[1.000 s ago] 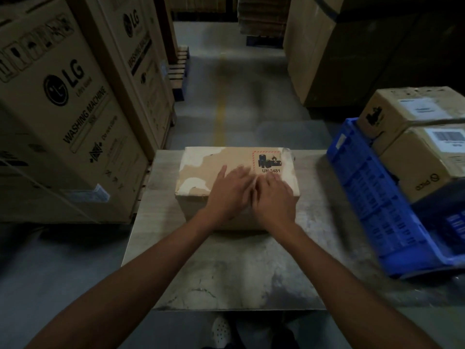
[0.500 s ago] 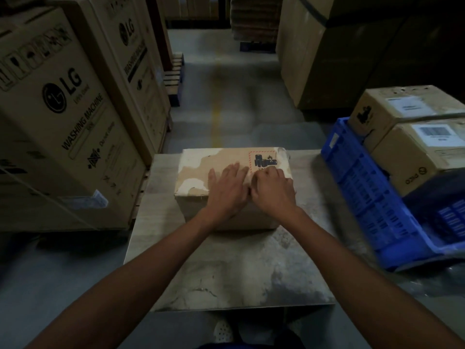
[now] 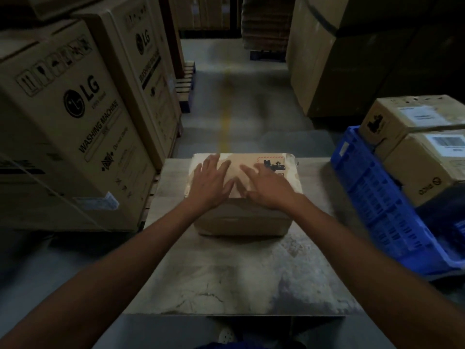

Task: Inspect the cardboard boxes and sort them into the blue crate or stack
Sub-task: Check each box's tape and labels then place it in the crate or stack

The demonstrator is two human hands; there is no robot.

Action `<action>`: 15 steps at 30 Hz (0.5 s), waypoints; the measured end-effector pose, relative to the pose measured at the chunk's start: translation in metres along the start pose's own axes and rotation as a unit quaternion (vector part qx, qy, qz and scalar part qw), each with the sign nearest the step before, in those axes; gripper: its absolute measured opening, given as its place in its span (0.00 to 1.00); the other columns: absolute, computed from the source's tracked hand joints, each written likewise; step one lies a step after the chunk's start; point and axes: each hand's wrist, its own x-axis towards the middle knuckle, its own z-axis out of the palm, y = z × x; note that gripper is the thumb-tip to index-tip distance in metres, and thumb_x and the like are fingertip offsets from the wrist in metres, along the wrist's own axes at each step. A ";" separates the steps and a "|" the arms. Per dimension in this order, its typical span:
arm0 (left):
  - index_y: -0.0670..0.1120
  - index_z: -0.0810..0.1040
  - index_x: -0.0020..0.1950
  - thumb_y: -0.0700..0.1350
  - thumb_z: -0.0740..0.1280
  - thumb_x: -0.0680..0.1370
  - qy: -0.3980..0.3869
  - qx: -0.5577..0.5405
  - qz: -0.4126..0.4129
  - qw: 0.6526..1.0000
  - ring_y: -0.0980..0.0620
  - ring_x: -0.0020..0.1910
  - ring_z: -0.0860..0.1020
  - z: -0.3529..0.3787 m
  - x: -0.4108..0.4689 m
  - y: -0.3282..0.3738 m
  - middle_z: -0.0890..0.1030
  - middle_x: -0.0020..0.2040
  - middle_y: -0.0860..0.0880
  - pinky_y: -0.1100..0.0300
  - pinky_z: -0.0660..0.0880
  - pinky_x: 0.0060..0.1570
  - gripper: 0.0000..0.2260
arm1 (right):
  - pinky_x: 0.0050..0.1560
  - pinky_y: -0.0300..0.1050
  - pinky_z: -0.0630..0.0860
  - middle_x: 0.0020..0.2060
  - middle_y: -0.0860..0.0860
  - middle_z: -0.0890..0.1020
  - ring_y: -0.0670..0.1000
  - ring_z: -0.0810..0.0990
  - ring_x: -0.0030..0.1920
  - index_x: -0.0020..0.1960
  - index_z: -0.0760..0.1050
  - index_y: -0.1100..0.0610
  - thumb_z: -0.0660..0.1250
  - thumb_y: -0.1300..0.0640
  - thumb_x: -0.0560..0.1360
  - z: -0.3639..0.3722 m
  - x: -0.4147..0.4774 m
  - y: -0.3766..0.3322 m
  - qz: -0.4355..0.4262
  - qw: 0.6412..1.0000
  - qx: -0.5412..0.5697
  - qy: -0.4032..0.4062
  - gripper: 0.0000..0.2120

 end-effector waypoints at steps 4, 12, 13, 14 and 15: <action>0.52 0.49 0.82 0.63 0.50 0.83 -0.089 0.017 0.020 0.996 0.45 0.81 0.41 0.011 0.019 -0.007 0.43 0.82 0.44 0.40 0.44 0.76 0.31 | 0.78 0.67 0.44 0.81 0.55 0.38 0.57 0.39 0.81 0.83 0.43 0.48 0.47 0.33 0.82 0.009 0.014 0.012 0.029 0.998 -0.056 0.013 0.35; 0.51 0.56 0.79 0.64 0.51 0.82 -0.025 -0.016 -0.078 0.997 0.43 0.80 0.49 0.017 0.020 -0.016 0.52 0.81 0.44 0.35 0.50 0.75 0.29 | 0.77 0.66 0.46 0.82 0.55 0.44 0.58 0.45 0.81 0.82 0.51 0.48 0.58 0.32 0.78 0.002 0.021 0.030 0.087 0.996 -0.013 0.014 0.39; 0.50 0.59 0.78 0.63 0.53 0.82 0.011 -0.043 -0.148 0.988 0.41 0.80 0.50 0.017 0.020 -0.016 0.52 0.81 0.43 0.33 0.52 0.73 0.28 | 0.77 0.66 0.46 0.82 0.56 0.42 0.59 0.43 0.81 0.82 0.50 0.47 0.60 0.32 0.77 0.006 0.016 0.035 0.130 0.990 0.007 0.059 0.40; 0.49 0.59 0.78 0.62 0.56 0.81 0.026 -0.086 -0.218 0.972 0.38 0.79 0.51 0.015 0.020 -0.015 0.52 0.81 0.41 0.33 0.55 0.72 0.29 | 0.77 0.66 0.48 0.81 0.57 0.40 0.61 0.42 0.81 0.82 0.49 0.47 0.61 0.31 0.76 0.011 0.011 0.040 0.184 0.978 0.046 0.087 0.42; 0.47 0.59 0.78 0.62 0.58 0.81 0.023 -0.129 -0.271 0.954 0.36 0.78 0.53 0.012 0.022 -0.015 0.51 0.81 0.40 0.33 0.58 0.71 0.30 | 0.76 0.66 0.53 0.81 0.57 0.40 0.63 0.45 0.81 0.82 0.48 0.47 0.62 0.30 0.76 0.017 0.008 0.045 0.237 0.961 0.105 0.091 0.43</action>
